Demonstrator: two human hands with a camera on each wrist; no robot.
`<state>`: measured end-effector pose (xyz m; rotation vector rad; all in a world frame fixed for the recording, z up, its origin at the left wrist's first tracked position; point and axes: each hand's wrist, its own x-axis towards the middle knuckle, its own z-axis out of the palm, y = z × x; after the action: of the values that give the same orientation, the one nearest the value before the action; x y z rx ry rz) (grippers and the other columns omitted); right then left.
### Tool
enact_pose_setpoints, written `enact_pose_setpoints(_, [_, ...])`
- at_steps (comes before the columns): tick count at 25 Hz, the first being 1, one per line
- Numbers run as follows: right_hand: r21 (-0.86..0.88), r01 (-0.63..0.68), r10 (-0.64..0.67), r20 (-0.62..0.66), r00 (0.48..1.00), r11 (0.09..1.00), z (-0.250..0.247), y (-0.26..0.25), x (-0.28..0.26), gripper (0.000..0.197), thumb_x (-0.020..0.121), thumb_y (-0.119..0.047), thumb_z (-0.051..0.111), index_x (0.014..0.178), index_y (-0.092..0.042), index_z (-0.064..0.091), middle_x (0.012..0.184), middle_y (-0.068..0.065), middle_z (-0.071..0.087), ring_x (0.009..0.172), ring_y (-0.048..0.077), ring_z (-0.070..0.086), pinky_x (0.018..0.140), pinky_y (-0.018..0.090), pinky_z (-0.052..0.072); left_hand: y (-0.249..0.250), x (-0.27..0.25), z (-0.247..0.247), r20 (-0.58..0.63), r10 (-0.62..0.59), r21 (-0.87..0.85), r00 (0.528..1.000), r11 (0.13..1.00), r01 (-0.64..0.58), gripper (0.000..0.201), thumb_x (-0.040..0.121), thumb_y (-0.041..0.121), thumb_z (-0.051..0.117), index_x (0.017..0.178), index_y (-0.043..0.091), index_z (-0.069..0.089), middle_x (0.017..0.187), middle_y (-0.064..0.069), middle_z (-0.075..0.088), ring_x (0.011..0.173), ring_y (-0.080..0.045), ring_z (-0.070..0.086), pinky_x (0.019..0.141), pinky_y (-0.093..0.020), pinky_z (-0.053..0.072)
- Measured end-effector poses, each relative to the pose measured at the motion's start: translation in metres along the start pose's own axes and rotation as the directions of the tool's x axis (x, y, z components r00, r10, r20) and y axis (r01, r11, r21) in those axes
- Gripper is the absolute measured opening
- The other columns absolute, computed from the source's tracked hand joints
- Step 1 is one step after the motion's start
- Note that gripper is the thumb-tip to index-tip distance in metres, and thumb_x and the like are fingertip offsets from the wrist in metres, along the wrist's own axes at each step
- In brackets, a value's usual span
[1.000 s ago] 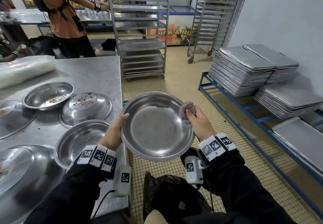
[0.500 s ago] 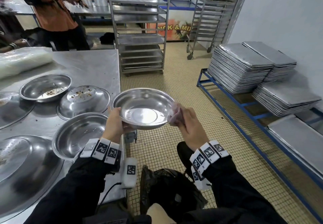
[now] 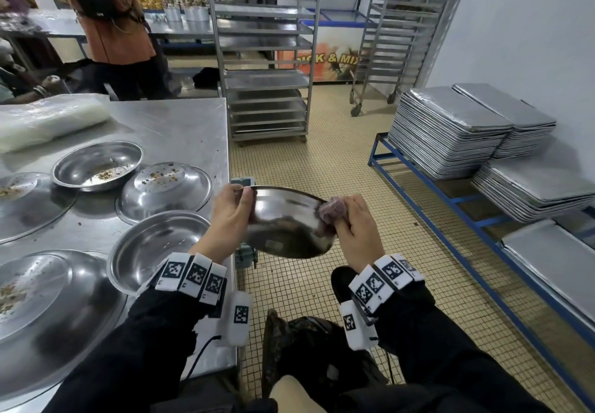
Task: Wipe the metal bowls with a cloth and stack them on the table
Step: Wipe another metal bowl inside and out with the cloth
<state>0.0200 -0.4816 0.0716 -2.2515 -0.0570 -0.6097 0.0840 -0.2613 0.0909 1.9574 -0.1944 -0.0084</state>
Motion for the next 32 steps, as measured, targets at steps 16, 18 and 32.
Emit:
enact_pose_setpoints(16, [-0.003, 0.041, -0.037, 0.373, 0.927, 0.999, 0.052, -0.018, -0.041, 0.059, 0.102, -0.040, 0.024, 0.151, -0.026, -0.004, 0.157, -0.016, -0.016, 0.143, 0.002, -0.016, 0.120, 0.038, 0.004, -0.014, -0.007, 0.030, -0.168, -0.259, -0.384, 0.951, 0.906, 0.179, 0.029, 0.104, 0.025, 0.038, 0.083, 0.012, 0.054, 0.078, -0.008, 0.055, 0.074, -0.023, 0.054, 0.069, -0.032, 0.048])
enact_pose_setpoints(18, [0.000, 0.092, -0.089, 0.248, 0.965, 0.996, 0.058, -0.036, -0.032, 0.059, 0.100, -0.042, 0.020, 0.151, -0.022, -0.001, 0.158, -0.011, -0.014, 0.143, 0.004, -0.015, 0.118, 0.035, -0.004, -0.010, -0.010, 0.035, -0.119, -0.254, -0.425, 0.960, 0.887, 0.182, 0.030, 0.104, 0.025, 0.038, 0.082, 0.013, 0.054, 0.076, -0.008, 0.055, 0.073, -0.022, 0.054, 0.074, -0.038, 0.047])
enact_pose_setpoints(32, [-0.108, 0.128, -0.070, 0.430, 0.900, 0.986, 0.056, 0.003, -0.054, 0.059, 0.102, -0.036, 0.022, 0.147, -0.033, -0.016, 0.153, -0.016, -0.028, 0.141, 0.006, -0.024, 0.119, 0.048, 0.006, -0.013, -0.009, 0.026, -0.255, -0.324, -0.448, 0.911, 0.875, 0.186, 0.033, 0.105, 0.026, 0.036, 0.078, 0.019, 0.052, 0.078, -0.004, 0.054, 0.078, -0.021, 0.053, 0.082, -0.039, 0.047])
